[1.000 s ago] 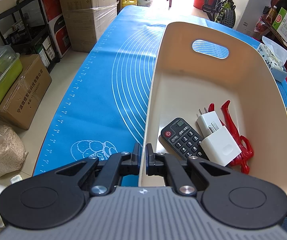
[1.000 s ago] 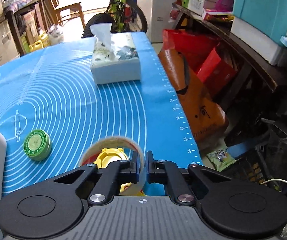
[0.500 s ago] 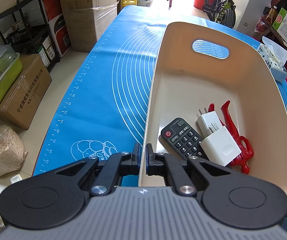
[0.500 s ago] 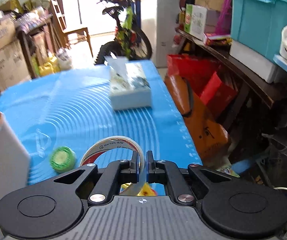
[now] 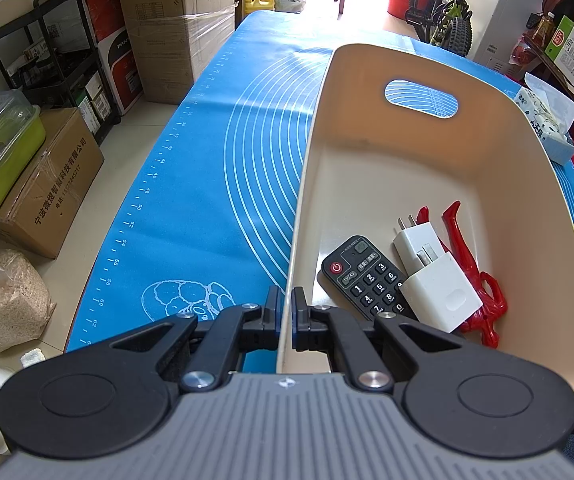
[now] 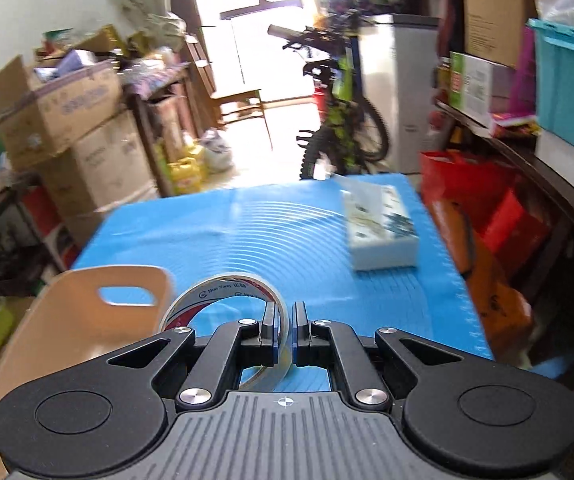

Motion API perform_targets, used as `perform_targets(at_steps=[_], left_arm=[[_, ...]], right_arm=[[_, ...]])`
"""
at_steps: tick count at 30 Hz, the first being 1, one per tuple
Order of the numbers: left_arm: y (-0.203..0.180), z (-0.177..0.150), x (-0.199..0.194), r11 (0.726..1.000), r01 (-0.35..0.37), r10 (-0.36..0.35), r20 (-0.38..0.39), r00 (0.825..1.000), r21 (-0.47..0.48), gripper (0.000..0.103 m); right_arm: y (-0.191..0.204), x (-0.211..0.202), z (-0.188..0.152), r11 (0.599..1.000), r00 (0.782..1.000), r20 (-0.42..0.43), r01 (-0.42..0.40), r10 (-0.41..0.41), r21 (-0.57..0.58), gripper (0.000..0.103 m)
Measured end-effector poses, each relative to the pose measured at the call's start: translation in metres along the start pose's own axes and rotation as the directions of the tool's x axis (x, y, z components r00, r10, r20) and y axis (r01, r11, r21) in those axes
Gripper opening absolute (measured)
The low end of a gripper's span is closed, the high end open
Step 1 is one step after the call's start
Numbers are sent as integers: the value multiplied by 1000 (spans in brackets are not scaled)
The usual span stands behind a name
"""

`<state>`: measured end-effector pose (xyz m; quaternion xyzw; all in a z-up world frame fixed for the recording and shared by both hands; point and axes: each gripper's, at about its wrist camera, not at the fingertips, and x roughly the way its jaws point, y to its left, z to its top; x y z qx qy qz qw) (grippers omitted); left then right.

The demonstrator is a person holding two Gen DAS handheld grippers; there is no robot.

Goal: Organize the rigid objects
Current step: 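Carry the tape roll into the basket and open the right gripper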

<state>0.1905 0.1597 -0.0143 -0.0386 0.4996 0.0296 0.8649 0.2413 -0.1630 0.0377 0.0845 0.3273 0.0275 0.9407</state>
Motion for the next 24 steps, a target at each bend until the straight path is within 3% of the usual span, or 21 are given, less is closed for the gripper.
perform_targets(at_steps=[8,13,19,24], left_arm=[[0,0,0,1000,4,-4,1,1000,-2,6],[0,-1,0,1000,4,-4,2,1000,-2,6],[0,-1,0,1000,4,-4,2,1000,-2,6],[0,-1,0,1000,3,-3,2,1000,-2,6]], right_arm=[[50,0,3,991,992,-6,-128,128,-42,17],[83,5,-14,976,982,-51,-189,184,-105,17],[119,17,-40,953,964,-136,-249,227,-173,17],[148,27,-58,933,956,-203,-259,211,-249,17]])
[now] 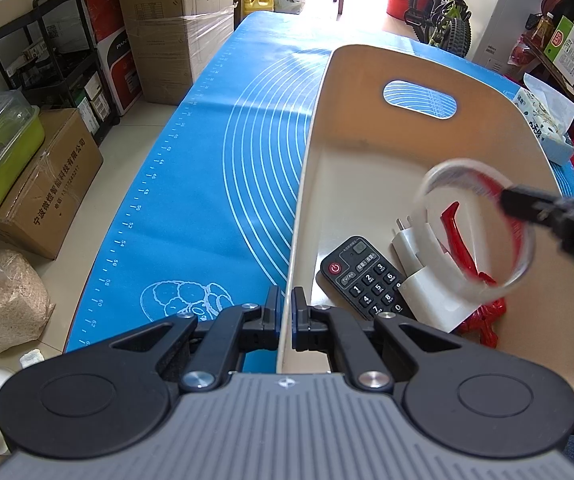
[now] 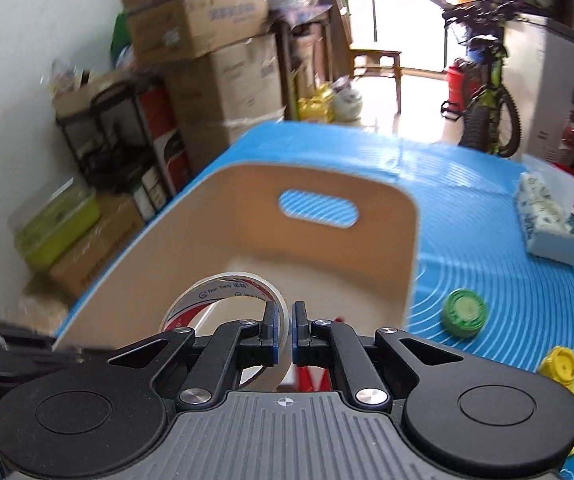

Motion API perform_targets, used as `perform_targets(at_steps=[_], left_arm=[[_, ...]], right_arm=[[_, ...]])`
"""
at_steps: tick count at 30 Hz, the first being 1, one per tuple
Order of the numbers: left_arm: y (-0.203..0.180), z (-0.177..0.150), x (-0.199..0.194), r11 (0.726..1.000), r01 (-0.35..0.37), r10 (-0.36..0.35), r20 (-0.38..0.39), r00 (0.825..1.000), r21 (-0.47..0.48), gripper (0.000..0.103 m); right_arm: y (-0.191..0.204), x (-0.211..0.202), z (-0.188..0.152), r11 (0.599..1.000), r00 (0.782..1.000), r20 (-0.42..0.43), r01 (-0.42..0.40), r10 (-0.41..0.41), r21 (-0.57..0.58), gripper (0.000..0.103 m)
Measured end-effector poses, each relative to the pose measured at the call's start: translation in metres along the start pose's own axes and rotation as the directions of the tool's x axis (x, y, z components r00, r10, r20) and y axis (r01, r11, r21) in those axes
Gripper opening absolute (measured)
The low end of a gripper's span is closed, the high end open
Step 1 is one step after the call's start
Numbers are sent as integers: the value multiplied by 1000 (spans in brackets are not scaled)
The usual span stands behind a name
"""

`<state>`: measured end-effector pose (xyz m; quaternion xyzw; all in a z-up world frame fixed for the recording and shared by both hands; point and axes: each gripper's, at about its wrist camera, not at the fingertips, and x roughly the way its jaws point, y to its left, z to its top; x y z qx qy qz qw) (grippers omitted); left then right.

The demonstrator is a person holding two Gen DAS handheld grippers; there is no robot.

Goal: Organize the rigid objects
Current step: 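Carry the tape roll into the basket and open the right gripper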

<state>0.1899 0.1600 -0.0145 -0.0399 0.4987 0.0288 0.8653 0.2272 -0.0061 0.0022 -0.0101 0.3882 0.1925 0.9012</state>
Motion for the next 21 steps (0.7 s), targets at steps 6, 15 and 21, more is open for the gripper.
perform_targets(at_steps=[6,15,21], left_arm=[[1,0,0,1000,-1,1,0,1000,1,6],[0,0,1,1000,-5,5,-1,1000,1,6],[0,0,0,1000,-6,6,-2,1000,1,6]], right_arm=[[21,27,-14,998,993,-116,-8,1,-64,17],[30,31,-13,995,986,-164,-31,15,-96,24],[22,20,-10,996,991,-130,-43,33,-75,53]])
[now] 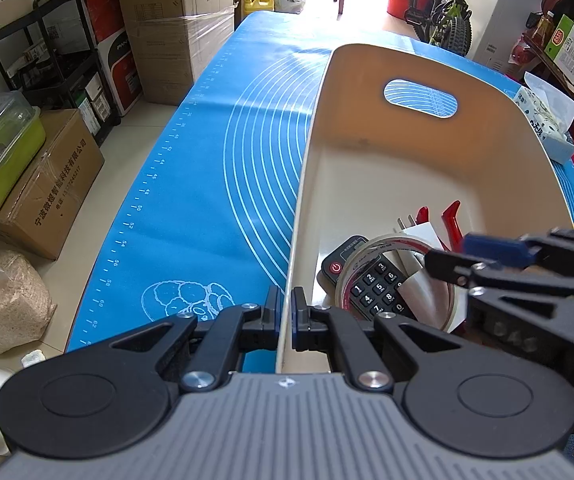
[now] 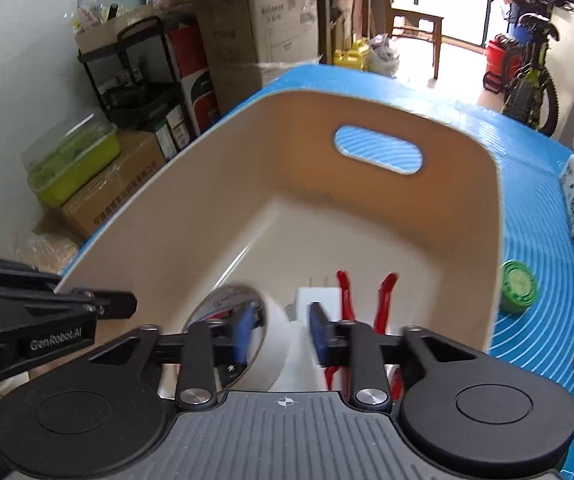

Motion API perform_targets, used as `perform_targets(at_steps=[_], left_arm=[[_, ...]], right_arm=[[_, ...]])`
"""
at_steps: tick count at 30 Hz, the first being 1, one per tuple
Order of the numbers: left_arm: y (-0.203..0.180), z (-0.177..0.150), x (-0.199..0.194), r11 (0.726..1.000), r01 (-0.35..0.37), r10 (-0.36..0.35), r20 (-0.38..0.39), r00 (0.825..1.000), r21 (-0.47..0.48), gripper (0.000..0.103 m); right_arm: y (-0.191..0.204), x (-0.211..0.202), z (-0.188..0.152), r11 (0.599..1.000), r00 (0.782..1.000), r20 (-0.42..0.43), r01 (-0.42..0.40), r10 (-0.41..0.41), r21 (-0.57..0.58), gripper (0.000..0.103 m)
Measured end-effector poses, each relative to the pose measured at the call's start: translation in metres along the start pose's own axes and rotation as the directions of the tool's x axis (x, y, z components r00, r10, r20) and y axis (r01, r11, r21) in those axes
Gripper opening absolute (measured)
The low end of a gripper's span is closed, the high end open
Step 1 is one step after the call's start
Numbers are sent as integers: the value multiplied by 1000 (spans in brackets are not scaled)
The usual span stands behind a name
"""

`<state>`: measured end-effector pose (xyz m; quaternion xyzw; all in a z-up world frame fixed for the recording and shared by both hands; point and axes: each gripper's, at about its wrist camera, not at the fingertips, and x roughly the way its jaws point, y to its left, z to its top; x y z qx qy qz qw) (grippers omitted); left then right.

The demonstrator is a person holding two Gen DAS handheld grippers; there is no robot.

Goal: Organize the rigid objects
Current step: 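Carry the tape roll into the basket and open the right gripper, then move the right tool to the yellow toy and grasp it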

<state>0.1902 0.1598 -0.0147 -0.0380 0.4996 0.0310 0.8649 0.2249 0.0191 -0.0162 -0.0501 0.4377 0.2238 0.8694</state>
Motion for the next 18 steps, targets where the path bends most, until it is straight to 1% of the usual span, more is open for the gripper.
perform_targets(at_steps=[1,2,4,8,13,18], left_arm=[[0,0,0,1000,0,0,0,1000,0,6],[0,0,0,1000,0,0,0,1000,0,6],[0,0,0,1000,-1,1,0,1000,1,6],[0,1,0,1000,-2,2,0,1000,1,6],[-1,1,0,1000,-3,3,-1,1000,2,6],[-1,1,0,1000,-4,4,0,1000,2,6]], right_arm=[[-3,-4,3,1000,1000,9,1,-1,12,59],[-7,-10,4,1000,1000,23,-5,4,26,61],[-14,-20,8,999,999,45,-8,7,40,62],[-29,-36,13,999,996,82,13,-17,52,64],[-57,-52,17,995,991,123,46,-57,87,65],[-89,-64,15,983,979,141,132,-150,126,66]])
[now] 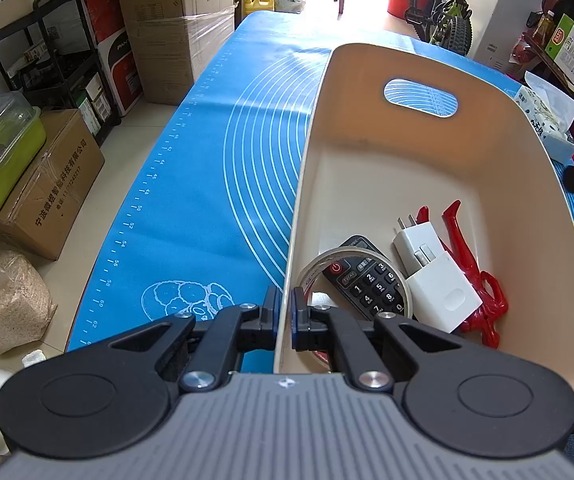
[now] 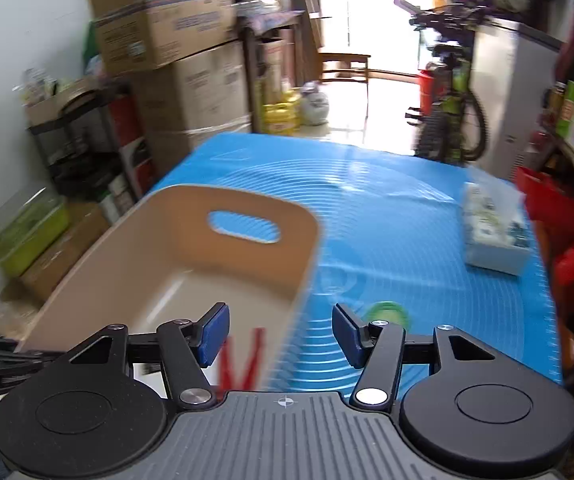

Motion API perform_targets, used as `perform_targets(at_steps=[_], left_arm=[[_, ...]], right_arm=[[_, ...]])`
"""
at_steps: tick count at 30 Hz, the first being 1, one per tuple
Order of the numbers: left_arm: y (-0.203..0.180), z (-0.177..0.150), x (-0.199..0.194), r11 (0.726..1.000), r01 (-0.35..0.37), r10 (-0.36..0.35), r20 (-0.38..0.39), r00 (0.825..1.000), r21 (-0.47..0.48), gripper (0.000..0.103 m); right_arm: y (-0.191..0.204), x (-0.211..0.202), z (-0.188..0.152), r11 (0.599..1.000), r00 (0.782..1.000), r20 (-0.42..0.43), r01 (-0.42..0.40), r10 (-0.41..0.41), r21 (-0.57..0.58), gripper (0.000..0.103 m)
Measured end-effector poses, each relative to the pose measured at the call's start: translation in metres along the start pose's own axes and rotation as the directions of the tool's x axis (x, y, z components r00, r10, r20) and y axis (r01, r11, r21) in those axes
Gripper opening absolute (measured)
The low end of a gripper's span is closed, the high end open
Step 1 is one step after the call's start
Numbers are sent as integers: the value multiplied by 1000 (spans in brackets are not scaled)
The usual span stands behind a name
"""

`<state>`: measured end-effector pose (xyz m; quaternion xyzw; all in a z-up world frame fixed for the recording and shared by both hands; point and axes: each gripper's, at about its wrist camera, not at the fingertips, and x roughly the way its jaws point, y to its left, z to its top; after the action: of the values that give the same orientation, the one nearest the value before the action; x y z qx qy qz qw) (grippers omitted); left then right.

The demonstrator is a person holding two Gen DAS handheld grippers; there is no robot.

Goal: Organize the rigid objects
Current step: 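Move the right tool to the yellow toy and grasp it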

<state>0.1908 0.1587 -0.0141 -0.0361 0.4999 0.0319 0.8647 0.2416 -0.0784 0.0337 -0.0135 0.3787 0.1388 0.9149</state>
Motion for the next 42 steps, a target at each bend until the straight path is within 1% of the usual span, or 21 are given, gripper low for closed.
perform_targets(at_steps=[5,10,16,19,24,31,38,42], left_arm=[[0,0,0,1000,0,0,0,1000,0,6],[0,0,0,1000,0,0,0,1000,0,6],[0,0,1,1000,-3,3,-1,1000,0,6],[-1,0,1,1000,-2,2,0,1000,0,6],[-1,0,1,1000,-3,3,0,1000,0,6],[-1,0,1,1000,-3,3,-1,1000,0,6],[0,0,1,1000,-4,4,-1,1000,0,6],[0,0,1,1000,-7,7,-2,1000,3,6]], right_arm=[[-40,4,-7,996,996,-13,83,-83,45,68],[-77,13,-20,984,990,-70,134,-126,119,68],[-108,24,-36,971,978,-88,202,-191,132,69],[-123,32,-47,965,973,-104,218,-204,149,69],[-136,44,-62,960,961,-111,263,-251,101,69],[-152,61,-77,952,949,-156,290,-273,95,69],[-161,76,-79,969,962,-158,237,-223,75,69],[-158,85,-79,970,958,-178,238,-226,47,69]])
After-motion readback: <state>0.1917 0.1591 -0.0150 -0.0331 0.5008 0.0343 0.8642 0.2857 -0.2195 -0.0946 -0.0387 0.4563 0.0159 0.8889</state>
